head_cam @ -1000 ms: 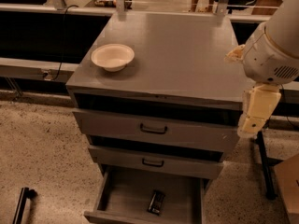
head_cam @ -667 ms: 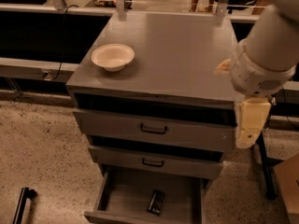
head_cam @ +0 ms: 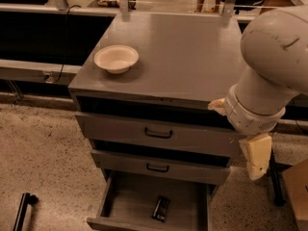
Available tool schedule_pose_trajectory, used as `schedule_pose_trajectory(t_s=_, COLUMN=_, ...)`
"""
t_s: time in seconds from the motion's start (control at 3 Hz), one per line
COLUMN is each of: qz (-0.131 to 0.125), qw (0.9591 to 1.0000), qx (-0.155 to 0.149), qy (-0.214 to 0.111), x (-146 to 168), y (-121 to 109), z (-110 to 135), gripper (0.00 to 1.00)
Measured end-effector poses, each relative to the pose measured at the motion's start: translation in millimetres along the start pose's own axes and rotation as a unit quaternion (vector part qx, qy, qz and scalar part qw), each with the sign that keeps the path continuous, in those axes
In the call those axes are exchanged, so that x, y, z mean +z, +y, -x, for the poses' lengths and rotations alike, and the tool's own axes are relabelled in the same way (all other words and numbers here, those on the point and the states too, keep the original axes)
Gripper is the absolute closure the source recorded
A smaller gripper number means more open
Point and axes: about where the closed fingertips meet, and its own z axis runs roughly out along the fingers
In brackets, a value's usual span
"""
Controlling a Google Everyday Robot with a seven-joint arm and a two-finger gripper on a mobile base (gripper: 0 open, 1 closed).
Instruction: Pick rxbar chocolate from bottom drawer and place on counter
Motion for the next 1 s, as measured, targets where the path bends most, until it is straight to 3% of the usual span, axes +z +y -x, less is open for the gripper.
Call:
schedule_pose_trajectory(t_s=0.33, qz=0.008, qw=0.9998, qx=0.001, qy=0.017, x=5.3, y=-0.4, z=0.9, gripper=0.00)
schedule_pose_trajectory(t_s=0.67, qz=0.031, qw=0.9987, qx=-0.037, qy=-0.018, x=58.6, y=8.4, z=28.4, gripper=0.00)
schedule_pose_trajectory(t_s=1.0, qz=0.014, qw=0.9919, qx=-0.090, qy=-0.088, x=104.5, y=33.8, z=66.9, gripper=0.00)
